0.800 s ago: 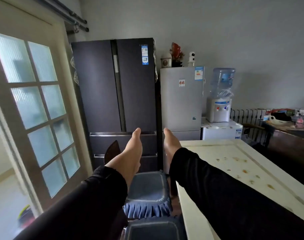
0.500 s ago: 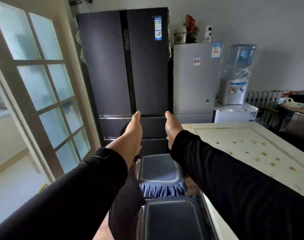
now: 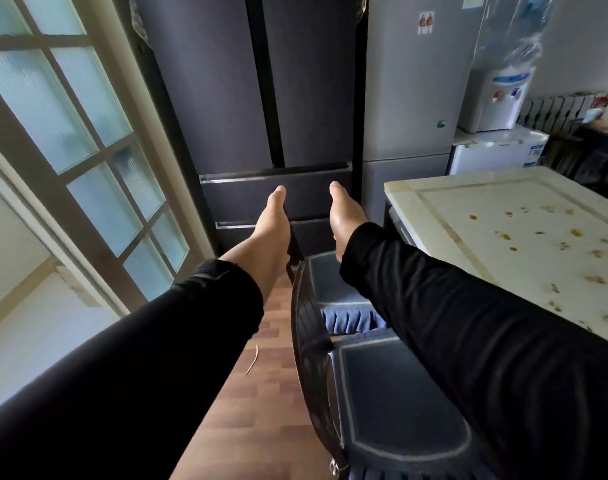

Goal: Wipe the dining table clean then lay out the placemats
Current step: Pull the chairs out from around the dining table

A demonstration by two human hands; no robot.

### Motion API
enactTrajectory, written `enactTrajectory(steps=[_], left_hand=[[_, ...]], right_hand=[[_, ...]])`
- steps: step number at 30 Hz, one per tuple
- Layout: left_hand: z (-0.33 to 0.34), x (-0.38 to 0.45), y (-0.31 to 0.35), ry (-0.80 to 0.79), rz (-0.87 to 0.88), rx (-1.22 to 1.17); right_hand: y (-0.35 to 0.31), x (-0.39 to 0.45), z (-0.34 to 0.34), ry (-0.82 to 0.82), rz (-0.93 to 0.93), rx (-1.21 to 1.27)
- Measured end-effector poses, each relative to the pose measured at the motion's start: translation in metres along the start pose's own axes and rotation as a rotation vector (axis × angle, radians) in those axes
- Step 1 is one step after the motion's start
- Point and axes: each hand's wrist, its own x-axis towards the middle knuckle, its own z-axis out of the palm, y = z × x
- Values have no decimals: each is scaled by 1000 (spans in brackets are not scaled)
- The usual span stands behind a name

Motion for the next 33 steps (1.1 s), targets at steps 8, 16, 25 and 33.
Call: enactTrajectory(steps=[8,16,25,33], left_hand=[[5,55,9,33,16,4],[10,106,21,14,-35,13],[-11,211,22,-26,-62,15],[-23,322,46,-320,-171,133]], right_hand=[[0,60,14,6,29,-18],[0,112,14,6,88,3],[20,186,44,100,155,57],[29,255,109,309,154,91]])
